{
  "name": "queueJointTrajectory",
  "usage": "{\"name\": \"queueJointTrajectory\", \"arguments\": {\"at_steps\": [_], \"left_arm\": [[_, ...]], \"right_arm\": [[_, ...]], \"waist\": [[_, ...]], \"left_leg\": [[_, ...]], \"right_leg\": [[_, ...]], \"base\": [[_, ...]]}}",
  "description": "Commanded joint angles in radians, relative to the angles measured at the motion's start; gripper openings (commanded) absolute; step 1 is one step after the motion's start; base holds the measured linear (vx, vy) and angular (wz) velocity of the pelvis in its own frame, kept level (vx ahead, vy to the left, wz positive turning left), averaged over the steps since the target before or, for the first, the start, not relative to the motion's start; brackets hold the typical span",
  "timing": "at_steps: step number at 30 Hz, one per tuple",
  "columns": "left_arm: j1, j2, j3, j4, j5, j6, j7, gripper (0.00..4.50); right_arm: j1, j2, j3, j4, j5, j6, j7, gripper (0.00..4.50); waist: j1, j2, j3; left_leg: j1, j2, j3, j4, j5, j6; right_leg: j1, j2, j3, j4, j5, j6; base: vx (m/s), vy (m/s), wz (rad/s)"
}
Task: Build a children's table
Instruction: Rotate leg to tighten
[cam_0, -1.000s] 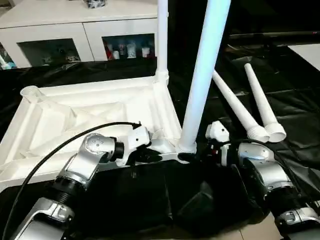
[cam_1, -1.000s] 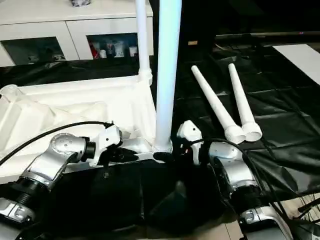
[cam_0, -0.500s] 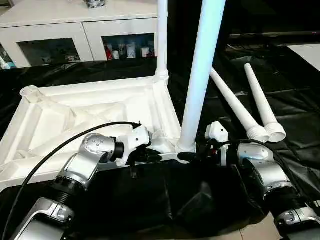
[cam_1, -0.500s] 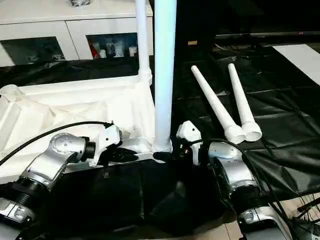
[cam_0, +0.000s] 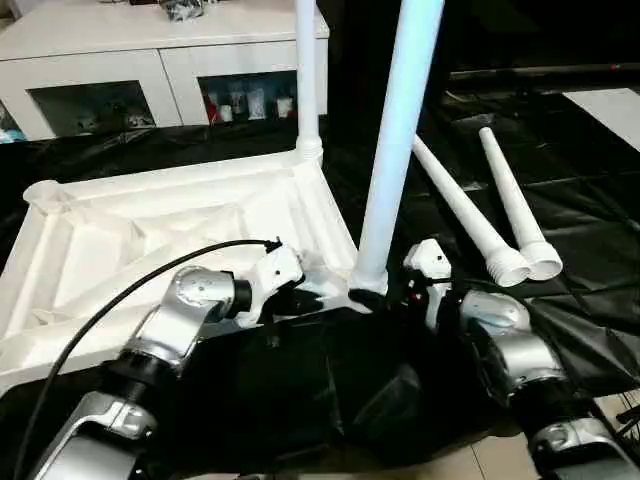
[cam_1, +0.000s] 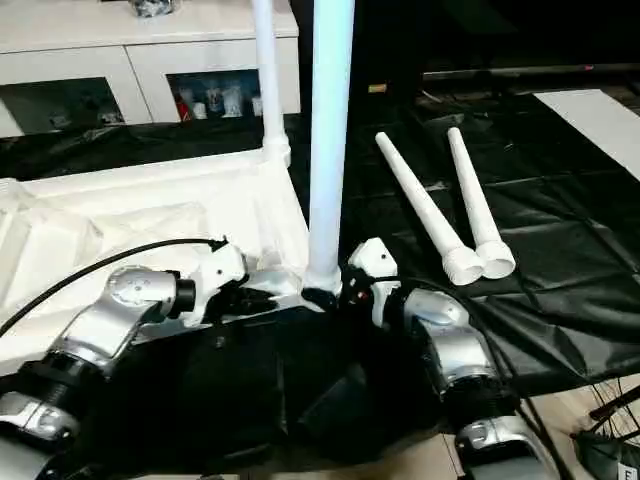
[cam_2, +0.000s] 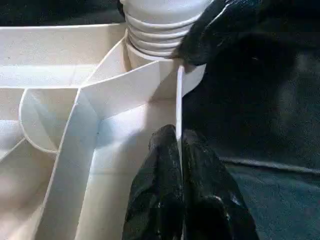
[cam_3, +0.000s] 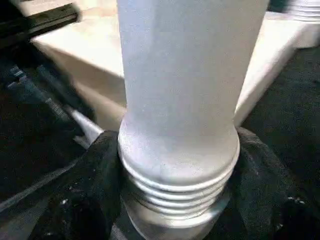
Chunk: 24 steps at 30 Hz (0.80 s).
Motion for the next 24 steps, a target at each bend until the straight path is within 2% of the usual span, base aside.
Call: {"name": "queueJointTrajectory", "arguments": {"at_steps": [1,2,4,5,6,7,8,9,10,12,14,15,16,17,18,20,22,23,24], "left_arm": [[-0.011,-0.044,0.009,0.039,0.003,0.015,0.091,0.00],[-0.023,-0.064,0.014,0.061,0.009,0.021,0.132,0.00],[-0.060,-0.128,0.024,0.124,0.027,0.049,0.256,0.00],[-0.060,-0.128,0.024,0.124,0.027,0.049,0.256,0.00],[-0.075,-0.155,0.026,0.151,0.036,0.055,0.301,0.00],[-0.087,-0.182,0.024,0.176,0.046,0.058,0.344,0.00],[-0.095,-0.198,0.023,0.191,0.053,0.058,0.369,0.00],[-0.101,-0.214,0.020,0.204,0.061,0.053,0.392,0.00],[-0.103,-0.220,0.020,0.210,0.065,0.049,0.400,0.00],[-0.110,-0.241,0.015,0.229,0.075,0.032,0.415,0.00],[-0.111,-0.250,0.015,0.234,0.075,0.028,0.416,0.00],[-0.111,-0.251,0.014,0.234,0.075,0.025,0.413,0.00],[-0.112,-0.252,0.014,0.238,0.076,0.021,0.412,0.00],[-0.112,-0.249,0.013,0.240,0.077,0.016,0.409,0.00],[-0.113,-0.249,0.013,0.245,0.079,0.011,0.409,0.00],[-0.112,-0.242,0.016,0.250,0.079,0.004,0.406,0.00],[-0.111,-0.237,0.016,0.252,0.081,-0.005,0.399,0.00],[-0.110,-0.233,0.016,0.254,0.084,-0.014,0.392,0.00],[-0.103,-0.219,0.017,0.248,0.085,-0.036,0.370,0.00]], "right_arm": [[0.015,0.047,0.001,0.038,-0.005,0.017,-0.081,2.70],[0.007,0.075,-0.006,0.065,-0.011,0.020,-0.139,2.70],[-0.037,0.163,-0.043,0.163,-0.022,0.065,-0.371,2.70],[-0.037,0.163,-0.043,0.163,-0.022,0.065,-0.371,2.70],[-0.057,0.199,-0.063,0.199,-0.023,0.075,-0.463,2.70],[-0.077,0.230,-0.076,0.226,-0.016,0.087,-0.517,2.70],[-0.088,0.248,-0.078,0.239,-0.015,0.087,-0.540,2.70],[-0.095,0.262,-0.073,0.245,-0.018,0.086,-0.550,2.70],[-0.096,0.269,-0.068,0.245,-0.024,0.085,-0.546,2.70],[-0.092,0.291,-0.039,0.240,-0.059,0.076,-0.535,2.70],[-0.085,0.302,-0.024,0.240,-0.076,0.066,-0.525,2.70],[-0.083,0.305,-0.022,0.240,-0.076,0.063,-0.516,2.70],[-0.083,0.310,-0.025,0.244,-0.071,0.058,-0.504,2.70],[-0.083,0.316,-0.037,0.244,-0.054,0.063,-0.486,2.70],[-0.086,0.321,-0.047,0.250,-0.043,0.065,-0.480,3.25],[-0.090,0.322,-0.062,0.250,-0.033,0.065,-0.492,3.39],[-0.093,0.316,-0.064,0.252,-0.037,0.059,-0.504,3.54],[-0.096,0.311,-0.066,0.253,-0.042,0.053,-0.514,3.68],[-0.100,0.293,-0.072,0.248,-0.052,0.044,-0.531,3.68]], "waist": [[-0.001,-0.013,-0.051],[-0.002,-0.008,-0.049],[-0.006,-0.007,-0.044],[-0.011,-0.007,-0.043],[-0.010,-0.005,-0.046],[-0.011,-0.006,-0.046],[-0.015,-0.006,-0.041],[-0.017,-0.008,-0.037],[-0.018,-0.006,-0.036],[-0.017,-0.013,-0.038],[-0.016,-0.014,-0.042],[-0.015,-0.016,-0.047],[-0.013,-0.019,-0.049],[-0.012,-0.016,-0.050],[-0.014,-0.015,-0.049],[-0.016,-0.014,-0.050],[-0.018,-0.016,-0.047],[-0.019,-0.018,-0.047],[-0.020,-0.017,-0.047]], "left_leg": [[0.011,0.017,-0.001,-0.072,-0.224,0.047],[0.014,0.017,-0.001,-0.074,-0.246,0.036],[0.020,0.016,-0.003,-0.079,-0.289,0.016],[0.023,0.015,-0.007,-0.082,-0.314,-0.001],[0.023,0.015,-0.010,-0.083,-0.325,-0.003],[0.024,0.016,-0.009,-0.084,-0.328,-0.003],[0.030,0.014,-0.009,-0.085,-0.362,-0.009],[0.034,0.012,-0.012,-0.086,-0.404,-0.012],[0.036,0.012,-0.014,-0.087,-0.417,-0.011],[0.043,0.010,-0.015,-0.085,-0.444,-0.003],[0.037,0.009,-0.016,-0.091,-0.421,0.007],[0.029,0.009,-0.015,-0.094,-0.383,0.017],[0.027,0.008,-0.014,-0.095,-0.365,0.023],[0.029,0.010,-0.014,-0.097,-0.350,0.033],[0.026,0.011,-0.014,-0.097,-0.354,0.037],[0.025,0.012,-0.014,-0.100,-0.370,0.032],[0.029,0.010,-0.016,-0.101,-0.399,0.034],[0.027,0.010,-0.016,-0.102,-0.403,0.032],[0.028,0.009,-0.017,-0.102,-0.409,0.032]], "right_leg": [[0.045,-0.065,0.033,-0.083,-0.217,-0.218],[0.041,-0.066,0.034,-0.089,-0.257,-0.207],[0.036,-0.067,0.034,-0.096,-0.339,-0.189],[0.035,-0.068,0.033,-0.098,-0.382,-0.179],[0.040,-0.069,0.032,-0.100,-0.392,-0.169],[0.037,-0.070,0.034,-0.102,-0.390,-0.168],[0.030,-0.068,0.033,-0.108,-0.424,-0.164],[0.030,-0.070,0.029,-0.116,-0.491,-0.145],[0.028,-0.072,0.029,-0.120,-0.515,-0.136],[0.023,-0.073,0.029,-0.131,-0.567,-0.108],[0.028,-0.073,0.030,-0.129,-0.545,-0.102],[0.035,-0.071,0.030,-0.124,-0.490,-0.107],[0.037,-0.071,0.030,-0.122,-0.463,-0.110],[0.035,-0.074,0.031,-0.120,-0.429,-0.124],[0.035,-0.074,0.031,-0.120,-0.414,-0.136],[0.037,-0.074,0.029,-0.120,-0.416,-0.138],[0.032,-0.076,0.030,-0.123,-0.444,-0.134],[0.034,-0.075,0.028,-0.124,-0.457,-0.129],[0.030,-0.076,0.029,-0.129,-0.487,-0.117]], "base": [[0.000,0.000,0.00],[0.000,0.000,0.00],[0.000,0.000,0.00],[0.000,0.000,0.00],[0.000,0.000,0.00],[0.000,0.000,0.00],[0.000,0.000,0.00],[0.000,0.000,0.00],[0.000,0.000,0.00],[0.000,0.000,0.00],[0.000,0.000,0.00],[0.000,0.000,0.00],[0.000,0.000,0.00],[0.000,0.000,0.00],[0.000,0.000,0.00],[0.000,0.000,0.00],[0.000,0.000,0.00],[0.000,0.000,0.00],[0.000,0.000,0.00]]}}
